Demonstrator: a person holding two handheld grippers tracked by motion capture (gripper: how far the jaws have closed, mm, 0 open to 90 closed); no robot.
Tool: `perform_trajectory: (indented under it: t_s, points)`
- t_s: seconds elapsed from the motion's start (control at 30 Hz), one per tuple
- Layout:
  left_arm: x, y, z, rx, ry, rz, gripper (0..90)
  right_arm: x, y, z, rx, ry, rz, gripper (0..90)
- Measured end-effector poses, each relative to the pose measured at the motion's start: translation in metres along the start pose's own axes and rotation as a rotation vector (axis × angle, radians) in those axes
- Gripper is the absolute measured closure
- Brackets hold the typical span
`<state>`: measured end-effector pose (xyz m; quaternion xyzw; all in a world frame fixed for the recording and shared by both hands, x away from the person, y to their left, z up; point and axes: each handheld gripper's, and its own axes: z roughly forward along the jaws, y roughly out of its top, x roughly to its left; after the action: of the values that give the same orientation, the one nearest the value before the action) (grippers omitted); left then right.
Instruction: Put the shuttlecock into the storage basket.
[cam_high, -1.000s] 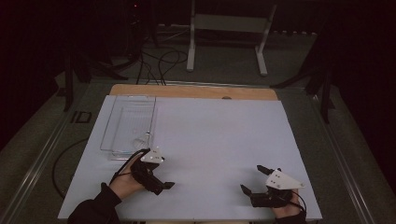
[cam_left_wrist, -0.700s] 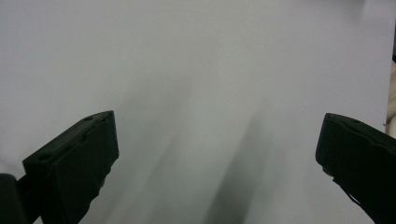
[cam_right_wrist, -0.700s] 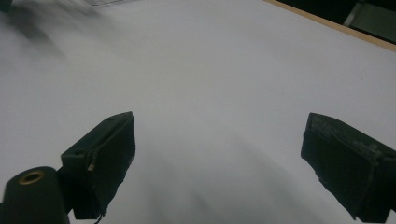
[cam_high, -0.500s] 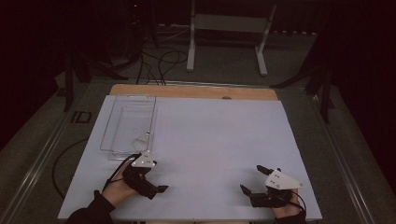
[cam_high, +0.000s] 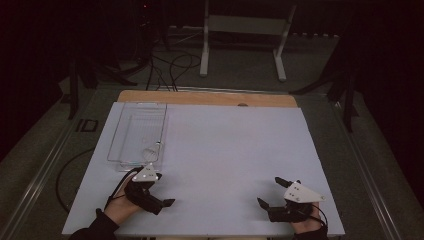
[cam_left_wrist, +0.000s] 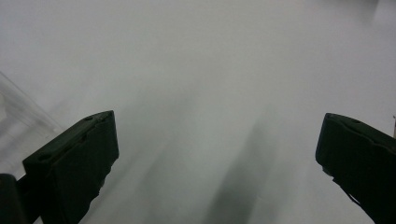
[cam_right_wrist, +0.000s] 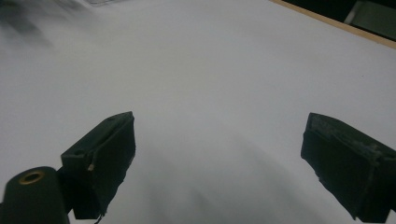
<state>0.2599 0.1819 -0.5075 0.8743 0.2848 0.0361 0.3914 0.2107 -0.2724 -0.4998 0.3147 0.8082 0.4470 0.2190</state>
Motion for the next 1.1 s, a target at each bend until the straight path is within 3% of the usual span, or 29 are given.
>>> perform_trajectory:
  t_s: [0.23, 0.37, 0.63, 1.1]
  points:
    - [-0.002, -0.004, -0.001, -0.017, 0.021, -0.005, 0.1, -0.001, -0.001, 0.0, 0.001, 0.001, 0.006, 9.9]
    - [-0.004, -0.004, 0.0, -0.04, 0.057, -0.02, 0.1, -0.001, -0.001, 0.0, 0.001, 0.009, 0.005, 9.9]
    - [-0.006, -0.008, 0.008, -0.032, 0.044, -0.049, 0.1, 0.001, 0.0, 0.001, 0.007, 0.012, 0.002, 9.9]
    - [-0.005, -0.009, 0.008, -0.046, 0.069, -0.044, 0.1, 0.0, -0.001, 0.001, 0.012, 0.011, -0.003, 9.9]
